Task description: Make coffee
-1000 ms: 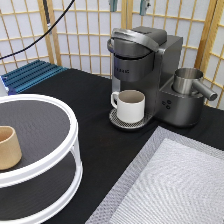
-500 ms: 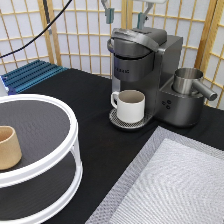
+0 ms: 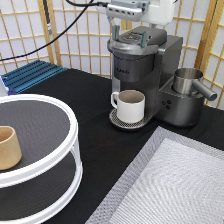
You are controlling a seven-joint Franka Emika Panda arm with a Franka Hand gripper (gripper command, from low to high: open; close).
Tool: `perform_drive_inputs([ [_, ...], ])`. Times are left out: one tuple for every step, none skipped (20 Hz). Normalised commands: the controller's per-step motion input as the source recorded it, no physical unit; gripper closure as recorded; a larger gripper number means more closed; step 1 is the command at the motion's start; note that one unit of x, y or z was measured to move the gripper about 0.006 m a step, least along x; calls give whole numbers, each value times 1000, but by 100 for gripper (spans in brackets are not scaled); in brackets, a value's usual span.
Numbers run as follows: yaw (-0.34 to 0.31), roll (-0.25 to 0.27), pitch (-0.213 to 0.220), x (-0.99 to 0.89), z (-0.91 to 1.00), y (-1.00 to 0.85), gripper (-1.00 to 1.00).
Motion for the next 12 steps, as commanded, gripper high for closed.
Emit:
perform_drive_inputs([
  [-41, 18, 62, 0, -1000, -431, -100],
  [-32, 73, 131, 0, -917, -229, -100],
  [-74, 19, 136, -40, -20, 303, -100],
  [-76, 9, 127, 0, 420, 446, -100],
  [-54, 14, 115, 37, 934, 406, -100],
  [-38, 40, 108, 0, 1000, 266, -100],
  [-38, 27, 106, 106, 1000, 249, -100],
  [-29, 19, 111, 234, 1000, 183, -100],
  [-40, 27, 107, 240, 1000, 106, -100],
  [-30, 25, 110, 291, 1000, 80, -100],
  [-24, 62, 108, 363, 1000, 0, -100],
  [-24, 78, 115, 343, 1000, 0, -100],
])
